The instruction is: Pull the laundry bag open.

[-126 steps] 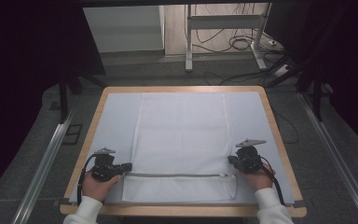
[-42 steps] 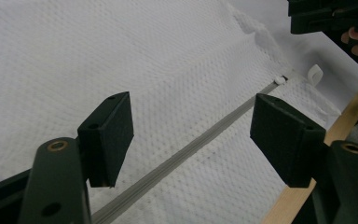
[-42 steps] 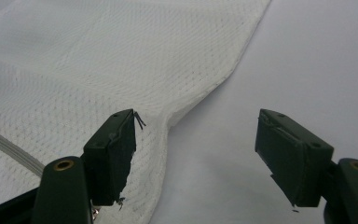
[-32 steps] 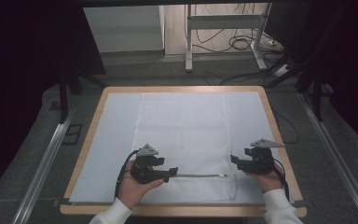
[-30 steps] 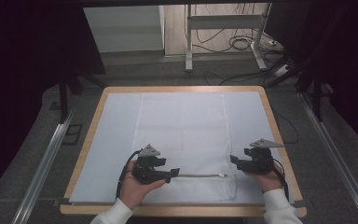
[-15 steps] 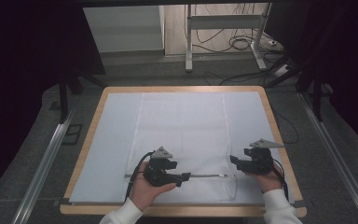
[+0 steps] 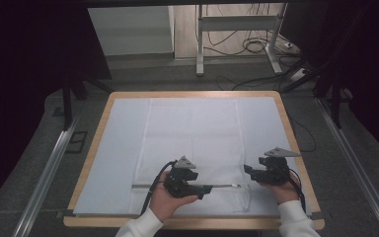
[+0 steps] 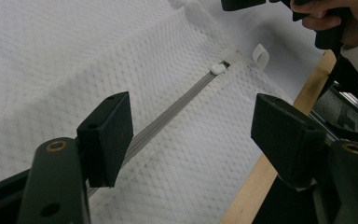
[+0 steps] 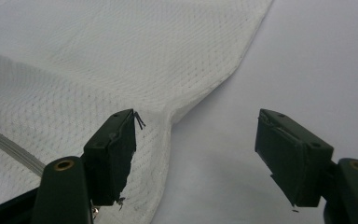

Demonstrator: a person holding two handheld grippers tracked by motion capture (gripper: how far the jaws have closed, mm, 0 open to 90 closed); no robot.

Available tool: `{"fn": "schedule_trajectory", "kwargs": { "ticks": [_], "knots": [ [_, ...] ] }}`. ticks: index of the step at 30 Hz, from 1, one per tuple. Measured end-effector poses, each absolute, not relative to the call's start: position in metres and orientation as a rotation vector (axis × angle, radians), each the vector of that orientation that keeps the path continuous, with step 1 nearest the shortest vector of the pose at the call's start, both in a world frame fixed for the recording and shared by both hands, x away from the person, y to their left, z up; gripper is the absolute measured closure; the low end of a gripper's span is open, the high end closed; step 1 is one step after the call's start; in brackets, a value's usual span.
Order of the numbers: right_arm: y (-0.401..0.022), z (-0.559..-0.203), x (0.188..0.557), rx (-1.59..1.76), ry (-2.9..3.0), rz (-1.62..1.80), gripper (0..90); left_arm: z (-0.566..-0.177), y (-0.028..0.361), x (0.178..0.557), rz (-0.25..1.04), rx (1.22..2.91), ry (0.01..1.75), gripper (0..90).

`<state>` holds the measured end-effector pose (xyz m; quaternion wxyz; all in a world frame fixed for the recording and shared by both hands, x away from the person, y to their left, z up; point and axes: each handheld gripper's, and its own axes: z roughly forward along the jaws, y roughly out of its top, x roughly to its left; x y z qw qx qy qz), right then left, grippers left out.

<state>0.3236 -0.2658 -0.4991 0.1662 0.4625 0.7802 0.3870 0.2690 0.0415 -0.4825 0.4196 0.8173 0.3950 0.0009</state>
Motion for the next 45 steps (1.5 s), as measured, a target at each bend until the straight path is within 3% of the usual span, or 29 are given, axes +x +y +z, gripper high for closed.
{"fn": "schedule_trajectory", "kwargs": {
  "ticks": [30, 45],
  "knots": [
    [-0.267, -0.498, 0.322, 1.324, 2.205, 1.106, 28.4, -0.492, 0.003, 0.297, -0.059, 2.079, 1.014, 34.2],
    [-0.271, -0.494, 0.321, 1.325, 2.180, 1.115, 28.4, -0.501, -0.019, 0.306, -0.159, 2.088, 1.030, 38.1]
  ]
}}
